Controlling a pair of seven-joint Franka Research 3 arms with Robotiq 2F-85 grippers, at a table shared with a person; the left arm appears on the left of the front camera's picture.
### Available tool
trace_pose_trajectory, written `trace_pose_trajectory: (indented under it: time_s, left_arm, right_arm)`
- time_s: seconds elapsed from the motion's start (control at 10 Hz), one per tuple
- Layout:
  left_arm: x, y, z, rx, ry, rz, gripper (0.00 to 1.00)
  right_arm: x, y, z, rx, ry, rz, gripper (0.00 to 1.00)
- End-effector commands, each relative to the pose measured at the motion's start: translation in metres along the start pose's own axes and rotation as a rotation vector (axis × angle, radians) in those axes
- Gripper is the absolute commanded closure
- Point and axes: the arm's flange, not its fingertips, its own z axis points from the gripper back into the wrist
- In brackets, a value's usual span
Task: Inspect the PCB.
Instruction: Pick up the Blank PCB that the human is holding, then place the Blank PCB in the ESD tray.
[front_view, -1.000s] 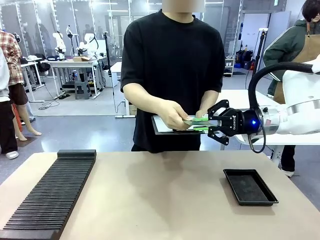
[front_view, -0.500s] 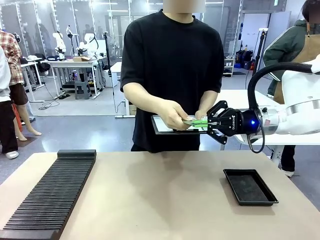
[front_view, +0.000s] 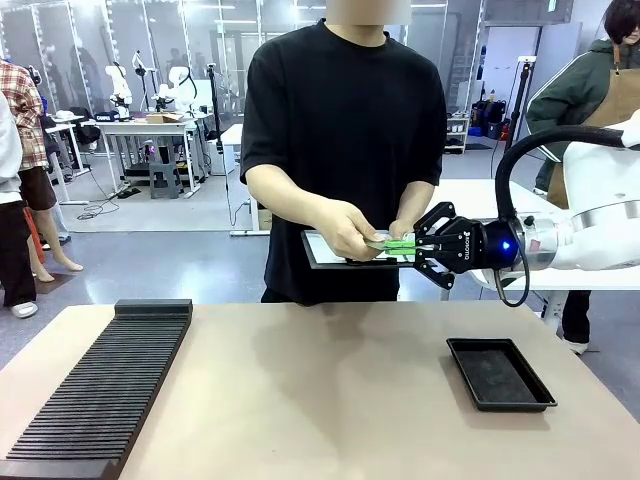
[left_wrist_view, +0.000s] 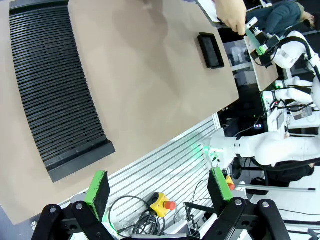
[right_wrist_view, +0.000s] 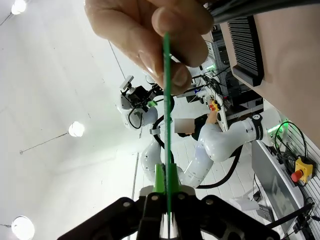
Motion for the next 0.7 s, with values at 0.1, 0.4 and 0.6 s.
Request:
trace_pose_trajectory:
  time_s: [0.1, 0.4, 0.6]
  left_arm:
    - [0.0028, -0.002, 0.0025, 0.006, 0.008, 0.002, 0.0]
    - [0.0028, -0.002, 0.0025, 0.006, 0.008, 0.002, 0.0]
    - [0.0028, -0.002, 0.0025, 0.006, 0.008, 0.002, 0.0]
  right_arm:
    - [-0.0011, 0.0014, -0.0005, -0.003, 0.001, 0.004, 1.0]
    - [-0.0011, 0.0014, -0.0005, -0.003, 0.001, 0.004, 1.0]
    - [-0.0011, 0.0014, -0.0005, -0.003, 0.001, 0.004, 1.0]
